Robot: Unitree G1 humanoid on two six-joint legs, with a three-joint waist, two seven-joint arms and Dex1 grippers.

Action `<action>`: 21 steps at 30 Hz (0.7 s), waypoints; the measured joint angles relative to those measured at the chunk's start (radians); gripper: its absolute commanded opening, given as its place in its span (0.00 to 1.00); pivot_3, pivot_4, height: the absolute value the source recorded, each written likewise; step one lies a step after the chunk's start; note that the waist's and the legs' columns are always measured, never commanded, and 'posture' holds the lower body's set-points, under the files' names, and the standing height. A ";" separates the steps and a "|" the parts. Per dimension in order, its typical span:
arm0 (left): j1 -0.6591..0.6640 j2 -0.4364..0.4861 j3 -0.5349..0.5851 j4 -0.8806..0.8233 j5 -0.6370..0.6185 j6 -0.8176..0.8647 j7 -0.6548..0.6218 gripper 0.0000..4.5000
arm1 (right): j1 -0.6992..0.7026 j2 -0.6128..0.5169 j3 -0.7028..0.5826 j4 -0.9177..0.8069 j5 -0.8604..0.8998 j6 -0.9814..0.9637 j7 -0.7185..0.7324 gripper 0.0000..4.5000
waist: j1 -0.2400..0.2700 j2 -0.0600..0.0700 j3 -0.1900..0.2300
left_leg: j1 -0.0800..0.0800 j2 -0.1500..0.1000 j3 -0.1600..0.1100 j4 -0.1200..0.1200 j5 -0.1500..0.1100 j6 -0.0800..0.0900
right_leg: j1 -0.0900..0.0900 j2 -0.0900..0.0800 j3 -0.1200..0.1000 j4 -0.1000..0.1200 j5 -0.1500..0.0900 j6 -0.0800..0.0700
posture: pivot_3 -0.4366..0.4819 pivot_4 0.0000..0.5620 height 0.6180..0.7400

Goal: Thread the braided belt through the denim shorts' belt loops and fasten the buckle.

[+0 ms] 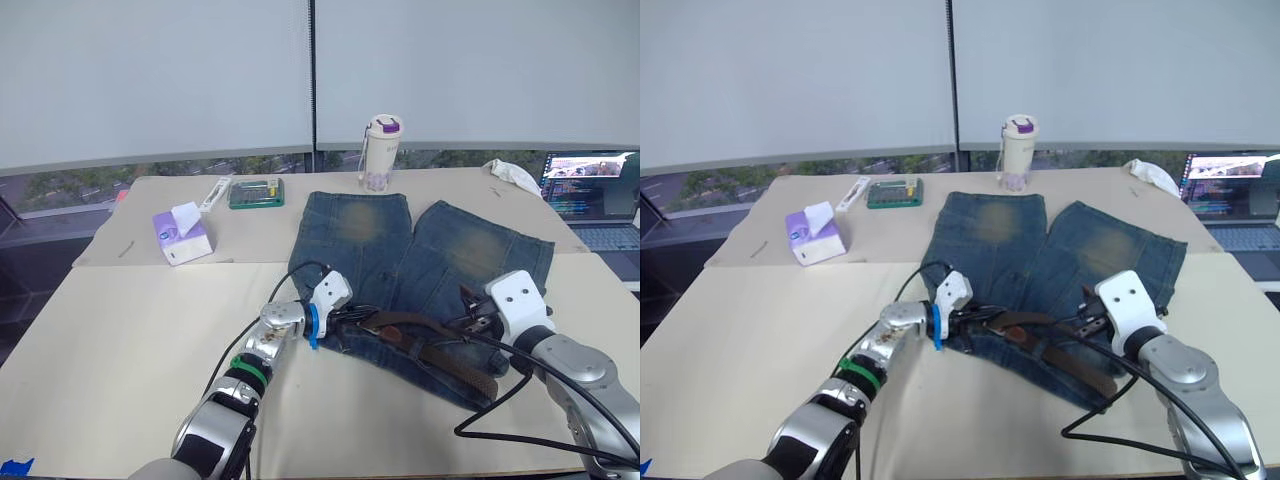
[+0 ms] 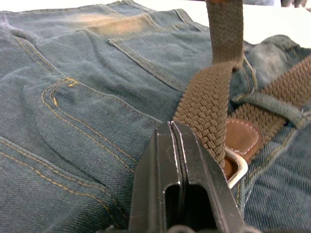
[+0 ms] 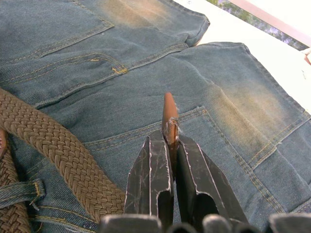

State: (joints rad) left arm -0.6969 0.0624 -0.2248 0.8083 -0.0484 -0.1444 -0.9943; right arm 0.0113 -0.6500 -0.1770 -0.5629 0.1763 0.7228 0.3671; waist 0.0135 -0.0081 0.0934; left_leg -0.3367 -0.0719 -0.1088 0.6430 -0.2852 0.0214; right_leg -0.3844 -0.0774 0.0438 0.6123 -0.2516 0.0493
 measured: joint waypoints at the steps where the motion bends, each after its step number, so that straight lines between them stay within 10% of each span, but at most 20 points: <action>1: -0.004 0.004 -0.006 -0.001 0.002 0.013 -0.002 0.00 | 0.000 0.000 0.000 0.000 0.000 0.003 0.000 0.00 | 0.000 0.000 0.000 | 0.000 0.000 0.000 0.000 0.000 0.000 | 0.000 0.000 0.000 0.000 0.000 0.000 | 0.48 0.27 1.00; 21: -0.064 0.016 -0.097 0.045 0.092 0.040 -0.027 0.00 | 0.000 -0.003 -0.003 -0.004 0.000 0.011 0.003 0.00 | 0.006 -0.001 -0.005 | 0.020 0.000 -0.001 0.000 -0.008 0.005 | 0.026 -0.001 -0.003 -0.005 -0.010 0.014 | 0.48 0.27 1.00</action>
State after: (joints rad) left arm -0.7613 0.0779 -0.3218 0.8531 0.0438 -0.1045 -1.0212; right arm 0.0113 -0.6530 -0.1801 -0.5666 0.1765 0.7334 0.3703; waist 0.0195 -0.0094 0.0888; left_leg -0.3168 -0.0719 -0.1101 0.6429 -0.2929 0.0269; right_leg -0.3584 -0.0783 0.0412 0.6071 -0.2613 0.0631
